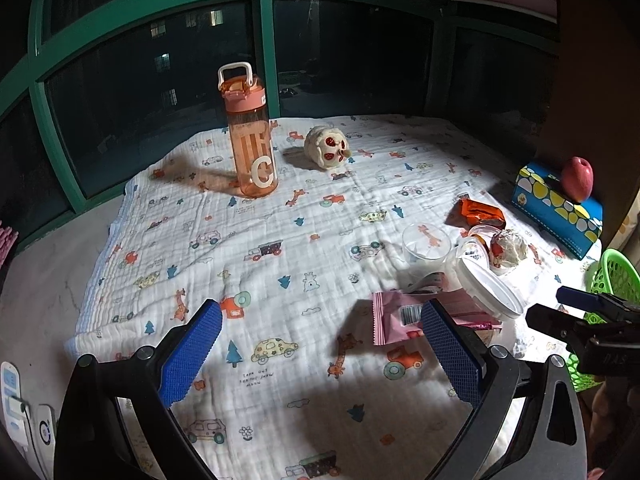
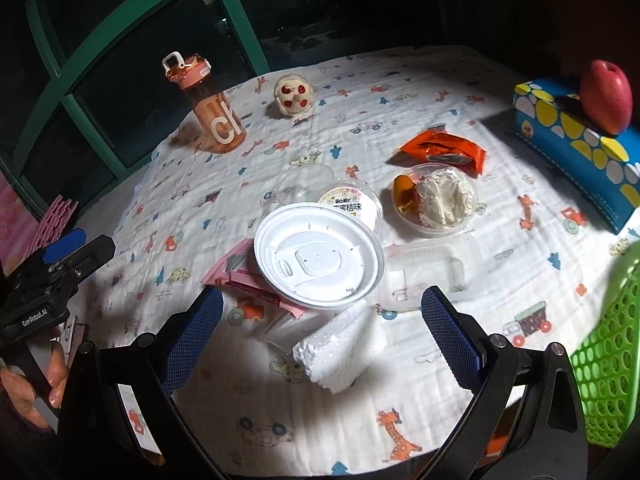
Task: Collect trash
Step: 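Grasp the white plastic lid with the right tool while the left tool approaches the pink wrapper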
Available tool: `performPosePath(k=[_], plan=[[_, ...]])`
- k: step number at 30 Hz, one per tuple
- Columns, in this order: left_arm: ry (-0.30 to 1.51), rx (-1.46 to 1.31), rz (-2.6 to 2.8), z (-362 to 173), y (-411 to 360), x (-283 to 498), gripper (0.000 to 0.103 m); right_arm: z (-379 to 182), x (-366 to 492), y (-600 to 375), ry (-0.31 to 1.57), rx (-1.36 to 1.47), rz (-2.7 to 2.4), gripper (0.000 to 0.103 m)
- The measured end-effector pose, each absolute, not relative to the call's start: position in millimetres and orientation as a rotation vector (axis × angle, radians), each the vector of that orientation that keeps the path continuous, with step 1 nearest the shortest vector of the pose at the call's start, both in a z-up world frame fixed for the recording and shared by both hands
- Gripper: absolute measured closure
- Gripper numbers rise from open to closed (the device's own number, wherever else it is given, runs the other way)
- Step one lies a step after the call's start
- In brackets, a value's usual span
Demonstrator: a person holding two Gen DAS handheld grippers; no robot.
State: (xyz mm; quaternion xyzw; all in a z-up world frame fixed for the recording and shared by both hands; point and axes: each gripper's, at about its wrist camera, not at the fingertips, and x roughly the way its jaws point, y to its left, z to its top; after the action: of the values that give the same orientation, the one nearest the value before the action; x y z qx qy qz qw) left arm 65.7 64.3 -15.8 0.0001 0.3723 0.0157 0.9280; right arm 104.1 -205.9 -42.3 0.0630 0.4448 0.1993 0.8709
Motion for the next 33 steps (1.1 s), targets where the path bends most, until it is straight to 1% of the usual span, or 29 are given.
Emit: performPosePath(k=[8,19,21,22,23,33], plan=[[0.799,-0.007,0.041,-30,70,79,0.007,-66,137,-198,1.003,0.164,0.488,0.005],[0.842,-0.016,0.039,-45,73,89,0.007,-81,159,-193,1.038,0.172,0.517,0.005],[0.847,-0.013,0.034,-47,72,90,0.007,-82,160,-193,1.038,0.177,0.517,0.006],[0.850,-0.011,0.030,-48,72,90,0.007,-82,160,-193,1.039,0.179,0.519,0.009],[0.853,-0.008,0.027,-49,71,90,0.007,-82,161,-193,1.040,0.180,0.521,0.009],[0.873,0.050,-0.084,-59,51,88,0.007,-63,152,-205,0.979,0.204,0.488,0.010]])
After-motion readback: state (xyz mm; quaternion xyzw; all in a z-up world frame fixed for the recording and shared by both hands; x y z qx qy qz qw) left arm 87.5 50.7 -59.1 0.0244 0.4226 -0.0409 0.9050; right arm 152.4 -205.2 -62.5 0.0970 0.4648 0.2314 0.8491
